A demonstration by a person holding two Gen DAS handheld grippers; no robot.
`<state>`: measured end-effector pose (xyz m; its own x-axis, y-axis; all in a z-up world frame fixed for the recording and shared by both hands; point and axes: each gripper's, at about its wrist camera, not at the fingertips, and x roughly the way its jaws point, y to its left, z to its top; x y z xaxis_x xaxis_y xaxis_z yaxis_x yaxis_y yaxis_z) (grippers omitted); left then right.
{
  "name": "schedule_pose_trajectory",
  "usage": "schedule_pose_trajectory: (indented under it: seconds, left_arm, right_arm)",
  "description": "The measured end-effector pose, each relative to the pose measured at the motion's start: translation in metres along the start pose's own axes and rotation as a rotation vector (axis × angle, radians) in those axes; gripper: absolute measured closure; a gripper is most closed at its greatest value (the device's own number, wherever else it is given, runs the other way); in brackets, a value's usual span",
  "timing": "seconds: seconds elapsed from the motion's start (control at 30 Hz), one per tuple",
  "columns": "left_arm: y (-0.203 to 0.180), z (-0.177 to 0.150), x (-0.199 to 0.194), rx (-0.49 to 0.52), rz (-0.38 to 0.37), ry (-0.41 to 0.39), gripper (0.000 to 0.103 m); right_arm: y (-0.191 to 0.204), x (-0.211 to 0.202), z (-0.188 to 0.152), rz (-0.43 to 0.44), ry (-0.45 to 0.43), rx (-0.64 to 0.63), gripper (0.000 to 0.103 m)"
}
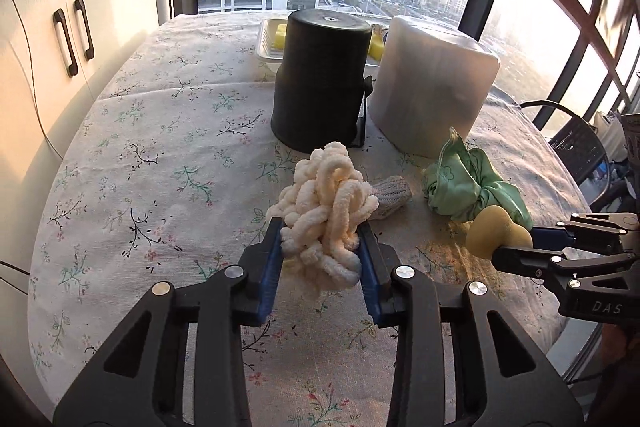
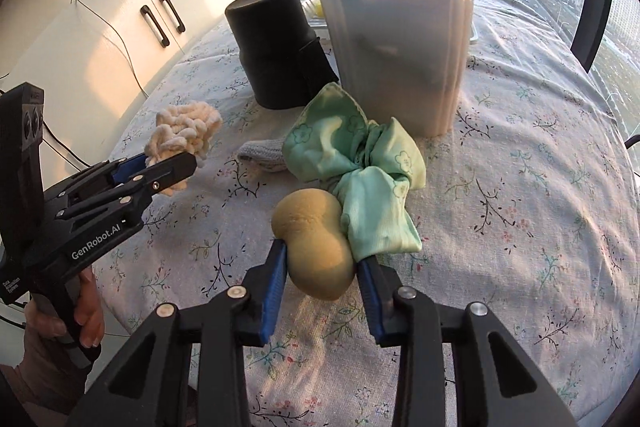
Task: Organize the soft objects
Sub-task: 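Carry the rope toy and tan gourd sponge over the white tray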
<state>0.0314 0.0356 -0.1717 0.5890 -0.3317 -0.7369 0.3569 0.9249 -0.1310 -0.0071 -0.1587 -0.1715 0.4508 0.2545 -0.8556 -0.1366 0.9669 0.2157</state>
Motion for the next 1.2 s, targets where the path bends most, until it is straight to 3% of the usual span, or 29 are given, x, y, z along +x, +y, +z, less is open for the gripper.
schedule_pose_trajectory:
  seconds: [0.47, 0.73, 0.8, 0.87, 0.97, 1.13, 1.2]
  left_arm:
    - [0.008, -0.002, -0.010, -0.030, 0.021, 0.000, 0.071]
    - [0.004, -0.001, -0.008, -0.029, 0.011, 0.009, 0.071]
    - [0.002, -0.001, -0.008, -0.025, 0.010, 0.007, 0.071]
    - [0.002, 0.000, -0.009, -0.021, 0.011, 0.005, 0.071]
    - [0.002, 0.000, -0.010, -0.021, 0.009, 0.002, 0.071]
    - [0.002, 0.000, -0.009, -0.029, 0.005, 0.002, 0.071]
    - [0.002, -0.001, -0.009, -0.033, 0.006, 0.003, 0.071]
  right_arm:
    - [-0.033, -0.043, -0.023, 0.000, -0.033, 0.062, 0.065]
    - [-0.047, -0.015, -0.055, -0.040, 0.106, 0.084, 0.062]
    - [-0.046, -0.014, -0.062, -0.060, 0.116, 0.076, 0.052]
    - [-0.040, -0.020, -0.066, -0.071, 0.108, 0.036, 0.047]
    - [-0.032, -0.037, -0.069, -0.012, 0.072, -0.007, 0.047]
    - [-0.017, -0.052, -0.057, -0.050, -0.040, -0.086, 0.039]
    - [-0.015, -0.044, -0.051, -0.036, -0.033, -0.109, 0.039]
